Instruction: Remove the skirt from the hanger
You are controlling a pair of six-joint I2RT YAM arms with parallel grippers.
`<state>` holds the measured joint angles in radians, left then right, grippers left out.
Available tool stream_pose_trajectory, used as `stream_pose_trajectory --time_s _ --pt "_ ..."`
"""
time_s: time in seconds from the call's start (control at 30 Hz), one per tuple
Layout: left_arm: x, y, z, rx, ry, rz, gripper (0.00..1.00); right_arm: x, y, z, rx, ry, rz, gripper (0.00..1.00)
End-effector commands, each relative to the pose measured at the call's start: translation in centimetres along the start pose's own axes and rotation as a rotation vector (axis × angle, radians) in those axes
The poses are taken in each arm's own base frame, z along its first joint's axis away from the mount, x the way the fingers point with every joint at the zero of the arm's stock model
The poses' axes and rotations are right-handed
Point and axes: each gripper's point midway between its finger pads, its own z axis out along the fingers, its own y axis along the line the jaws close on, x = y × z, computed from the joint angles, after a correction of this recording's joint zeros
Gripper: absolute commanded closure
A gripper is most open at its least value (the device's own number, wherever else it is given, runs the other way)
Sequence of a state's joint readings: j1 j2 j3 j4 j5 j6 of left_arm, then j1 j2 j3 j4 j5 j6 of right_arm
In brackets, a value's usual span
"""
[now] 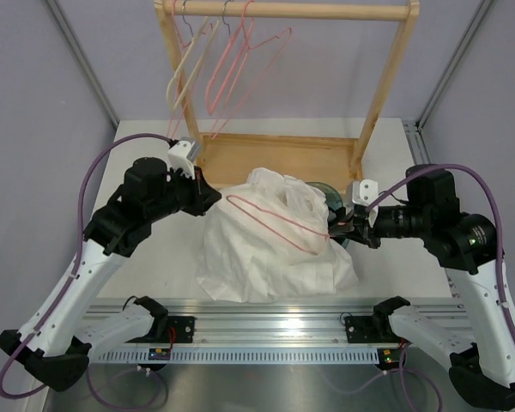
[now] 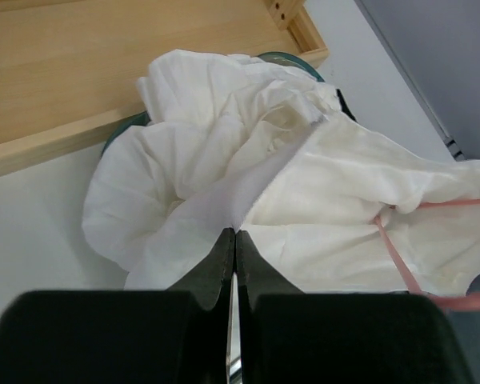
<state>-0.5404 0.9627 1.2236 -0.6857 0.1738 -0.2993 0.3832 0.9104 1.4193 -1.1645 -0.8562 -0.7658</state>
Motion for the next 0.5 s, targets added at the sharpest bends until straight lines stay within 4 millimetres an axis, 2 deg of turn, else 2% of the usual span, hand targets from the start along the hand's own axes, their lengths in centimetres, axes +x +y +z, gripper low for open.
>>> stream_pose_trajectory --time_s 0.0,0.03,0.07,0.1,0.13,0.17,0.23,0.27,0.37,0.43,0.47 --pt "-1.4 -4.0 -0.2 0.214 -0.035 -0.017 1.0 -6.0 -2.3 -1.2 0.121 -0.192 -0.051 1.0" --pt "-0.2 -4.1 0.0 0.24 -0.005 -0.027 1.0 -7.0 -3.2 -1.0 0.13 -0.211 -0.032 1.0" --pt "-0.1 -4.2 -0.4 0.244 -0.016 -0.025 1.0 -9.6 -3.9 -1.9 0.159 -0.269 -0.034 1.0" --pt "0.1 -3.8 -0.5 0.226 -0.02 -0.022 1.0 -10.6 -4.6 -2.0 0.174 -0.288 -0.023 1.0" --pt "0.1 -3.7 -0.7 0.217 -0.027 -0.012 1.0 -11.3 -5.7 -1.6 0.171 -0.299 0.023 1.0" --pt "-0.2 -3.5 -1.4 0.202 -0.049 0.005 1.0 -13.7 -6.0 -2.5 0.188 -0.342 -0.014 1.0" --pt "-0.8 -2.5 -2.2 0.134 -0.071 0.016 1.0 -14.9 -7.6 -2.2 0.195 -0.352 0.015 1.0" --pt "-0.6 -1.9 -2.7 0.093 -0.064 0.022 1.0 -16.4 -7.7 -3.1 0.21 -0.377 -0.016 1.0" --pt "-1.1 0.3 -3.2 -0.033 -0.087 0.057 1.0 -17.3 -8.5 -3.7 0.247 -0.396 -0.03 1.0" --pt "-0.7 0.9 -2.6 -0.051 -0.077 0.075 1.0 -17.3 -8.7 -4.3 0.275 -0.404 -0.03 1.0" --pt "0.0 1.1 -1.7 -0.041 -0.062 0.077 1.0 -17.0 -8.6 -4.4 0.277 -0.398 -0.025 1.0"
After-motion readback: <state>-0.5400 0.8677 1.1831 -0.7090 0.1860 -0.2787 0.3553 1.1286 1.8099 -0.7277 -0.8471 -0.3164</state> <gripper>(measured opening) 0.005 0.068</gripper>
